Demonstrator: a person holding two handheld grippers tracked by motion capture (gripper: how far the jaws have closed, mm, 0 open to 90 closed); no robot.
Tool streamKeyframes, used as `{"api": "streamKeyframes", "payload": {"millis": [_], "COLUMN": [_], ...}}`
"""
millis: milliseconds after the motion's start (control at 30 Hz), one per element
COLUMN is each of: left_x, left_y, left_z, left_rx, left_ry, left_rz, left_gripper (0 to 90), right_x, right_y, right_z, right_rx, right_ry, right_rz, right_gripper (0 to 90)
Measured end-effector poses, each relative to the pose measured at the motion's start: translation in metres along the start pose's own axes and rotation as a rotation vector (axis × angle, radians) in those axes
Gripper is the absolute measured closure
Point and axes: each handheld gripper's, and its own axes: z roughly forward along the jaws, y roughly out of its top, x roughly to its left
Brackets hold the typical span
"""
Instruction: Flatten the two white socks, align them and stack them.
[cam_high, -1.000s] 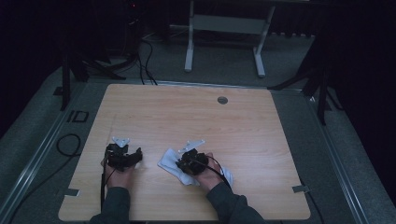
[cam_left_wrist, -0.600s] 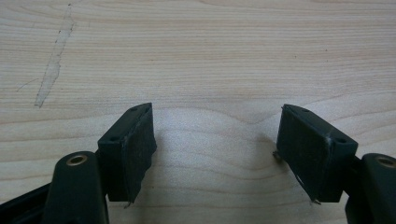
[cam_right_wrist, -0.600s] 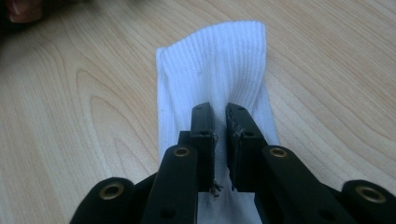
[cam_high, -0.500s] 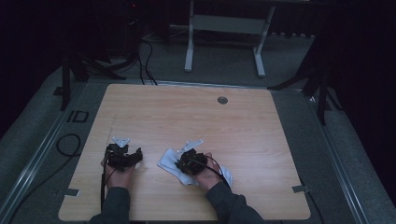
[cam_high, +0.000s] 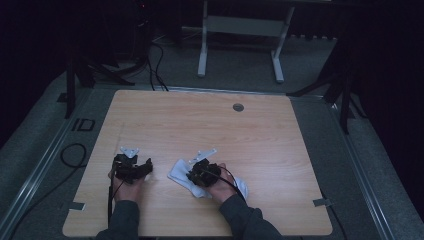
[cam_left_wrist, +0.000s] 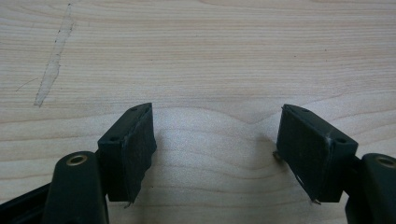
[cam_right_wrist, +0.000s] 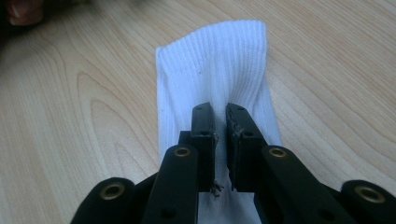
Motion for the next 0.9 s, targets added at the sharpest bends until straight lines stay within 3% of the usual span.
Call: {"api": "streamKeyframes", "payload": {"millis": [133,233,333,400,500,567,700,900], "left_x": [0.000,-0.001,-0.002,-0.004,-0.008,-0.011,-0.018,-0.041], "left_y": [0.000,0.000,-0.001,-0.001,0.000,0.000,0.004,0.008], "left_z": [0.000,0.000,-0.001,-0.003,-0.007,-0.009,-0.020,-0.035], "left_rx": [0.002,0.002,0.002,0.006,0.014,0.022,-0.011,-0.079], "left_ry": [0.001,0.002,-0.004,-0.020,-0.049,-0.083,-0.182,-0.304], "left_rz": [0.001,0.003,0.010,0.022,0.050,0.066,0.097,0.155], "left_gripper": [27.9,27.9,28.1,33.6,53.6,67.2,82.6,89.3], "right_x": [-0.001,-0.002,-0.002,-0.003,-0.005,-0.006,-0.010,-0.018], "right_y": [0.000,0.001,0.002,0.002,0.003,0.003,0.002,-0.004], "right_z": [0.000,-0.002,-0.006,-0.011,-0.020,-0.026,-0.039,-0.055], "right_rx": [-0.004,-0.035,-0.052,-0.062,-0.077,-0.082,-0.093,-0.092], "right_ry": [0.009,0.042,0.025,0.015,-0.003,-0.015,-0.048,-0.085], "right_rz": [0.010,0.021,0.021,0.019,0.012,0.006,-0.005,-0.015], "right_gripper": [80.8,63.5,58.4,56.8,56.3,56.3,56.4,56.6]}}
